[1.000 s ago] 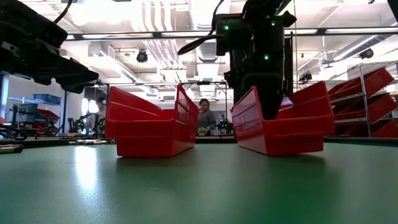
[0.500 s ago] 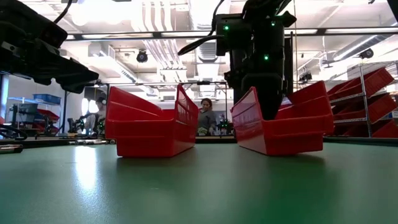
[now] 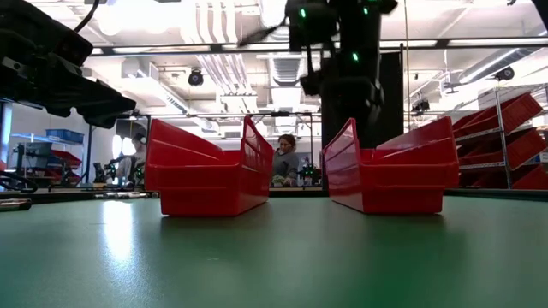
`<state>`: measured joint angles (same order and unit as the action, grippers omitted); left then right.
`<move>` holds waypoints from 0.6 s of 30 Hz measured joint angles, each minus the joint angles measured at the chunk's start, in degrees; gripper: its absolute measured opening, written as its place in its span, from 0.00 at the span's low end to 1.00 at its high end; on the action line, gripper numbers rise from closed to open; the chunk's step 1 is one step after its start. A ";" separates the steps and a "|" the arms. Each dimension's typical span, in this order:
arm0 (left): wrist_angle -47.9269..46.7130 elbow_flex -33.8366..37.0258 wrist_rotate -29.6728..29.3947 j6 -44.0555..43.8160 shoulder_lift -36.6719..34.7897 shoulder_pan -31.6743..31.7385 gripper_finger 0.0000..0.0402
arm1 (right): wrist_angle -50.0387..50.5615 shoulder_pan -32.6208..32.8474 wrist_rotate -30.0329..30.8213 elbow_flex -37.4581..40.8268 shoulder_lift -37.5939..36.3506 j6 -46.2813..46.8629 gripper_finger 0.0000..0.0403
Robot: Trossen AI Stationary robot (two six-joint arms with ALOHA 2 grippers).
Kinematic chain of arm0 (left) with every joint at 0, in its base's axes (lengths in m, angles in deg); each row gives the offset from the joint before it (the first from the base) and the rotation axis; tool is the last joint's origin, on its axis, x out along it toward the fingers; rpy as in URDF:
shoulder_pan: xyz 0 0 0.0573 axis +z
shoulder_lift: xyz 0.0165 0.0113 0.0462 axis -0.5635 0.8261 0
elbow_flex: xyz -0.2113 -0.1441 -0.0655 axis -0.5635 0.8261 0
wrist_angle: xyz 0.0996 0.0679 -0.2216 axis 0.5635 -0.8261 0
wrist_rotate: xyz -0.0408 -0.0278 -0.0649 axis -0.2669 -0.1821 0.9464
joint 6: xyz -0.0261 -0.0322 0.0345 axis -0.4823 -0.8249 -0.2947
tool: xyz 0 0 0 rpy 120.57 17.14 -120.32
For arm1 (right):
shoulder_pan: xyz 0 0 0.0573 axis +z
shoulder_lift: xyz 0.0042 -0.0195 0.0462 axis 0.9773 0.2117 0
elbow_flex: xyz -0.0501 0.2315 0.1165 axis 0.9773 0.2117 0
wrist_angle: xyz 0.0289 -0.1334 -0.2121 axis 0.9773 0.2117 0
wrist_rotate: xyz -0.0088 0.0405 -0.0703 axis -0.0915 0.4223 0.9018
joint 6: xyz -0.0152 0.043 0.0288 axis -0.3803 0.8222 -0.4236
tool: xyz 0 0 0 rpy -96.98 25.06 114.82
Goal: Sort batteries
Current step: Put the black battery into the right red bin, then put the silver battery into the left red bin
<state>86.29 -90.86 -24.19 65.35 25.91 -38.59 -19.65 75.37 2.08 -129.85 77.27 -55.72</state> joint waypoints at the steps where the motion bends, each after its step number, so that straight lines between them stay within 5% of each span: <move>1: -0.02 -0.01 -0.01 0.00 0.00 0.00 0.39 | 0.96 0.08 0.66 -1.35 -0.22 0.04 0.34; 12: 0.00 0.00 0.00 0.00 -0.01 0.01 0.39 | 9.21 1.90 3.44 -7.17 -7.28 8.57 0.35; 18: 0.00 0.00 0.00 0.00 0.02 0.00 0.39 | 6.91 9.03 3.54 -6.82 -8.60 14.51 0.32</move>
<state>86.29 -90.86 -24.19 65.35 25.92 -38.59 -12.74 84.40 5.62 -136.67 68.66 -41.21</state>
